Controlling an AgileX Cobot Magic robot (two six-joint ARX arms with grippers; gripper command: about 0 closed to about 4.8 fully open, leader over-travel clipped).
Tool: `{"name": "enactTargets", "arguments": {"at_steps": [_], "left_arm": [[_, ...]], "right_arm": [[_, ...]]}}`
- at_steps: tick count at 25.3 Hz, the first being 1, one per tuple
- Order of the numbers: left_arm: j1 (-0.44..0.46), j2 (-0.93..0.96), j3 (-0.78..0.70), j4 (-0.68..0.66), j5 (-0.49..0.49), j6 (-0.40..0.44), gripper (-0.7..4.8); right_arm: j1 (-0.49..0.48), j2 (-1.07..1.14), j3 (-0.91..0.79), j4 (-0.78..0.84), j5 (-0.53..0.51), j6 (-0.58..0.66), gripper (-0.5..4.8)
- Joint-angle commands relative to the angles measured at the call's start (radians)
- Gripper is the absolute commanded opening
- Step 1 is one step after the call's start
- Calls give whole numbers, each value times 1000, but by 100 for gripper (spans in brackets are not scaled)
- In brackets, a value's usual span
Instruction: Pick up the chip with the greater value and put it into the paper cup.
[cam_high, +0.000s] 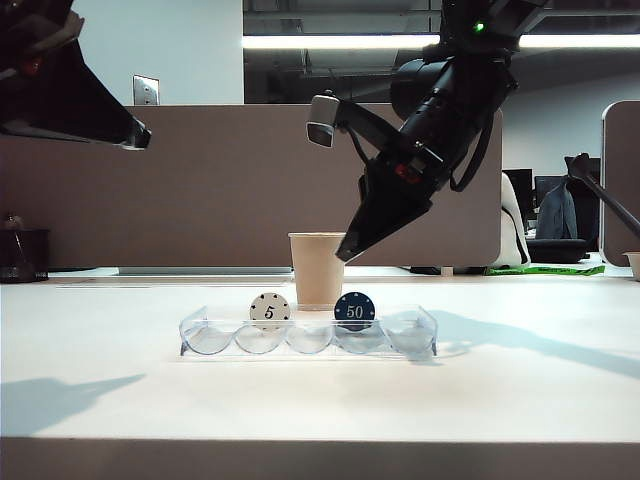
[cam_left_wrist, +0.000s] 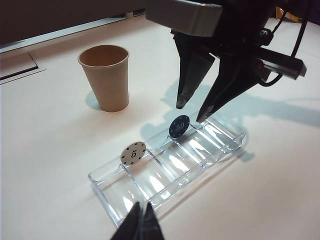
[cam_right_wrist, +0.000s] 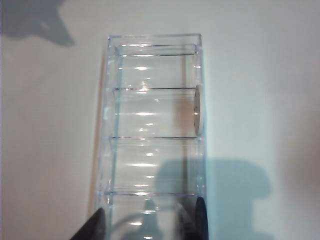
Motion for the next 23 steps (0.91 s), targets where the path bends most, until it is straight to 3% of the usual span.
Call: {"name": "enactTargets", "arguments": {"at_steps": [1,7,15,23], "left_arm": [[-1,-1,4,5,5,-3,-5],[-1,-1,4,5,5,-3,-5],[-1,-1,4,5,5,-3,-5],[-1,-1,4,5,5,-3,-5]], "right_arm": [[1,8,0,9,28,-2,185],[1,23,0,10,39,1,184],[1,25,0,24,39,3,144],[0,25,0,40,40,2,146]]}}
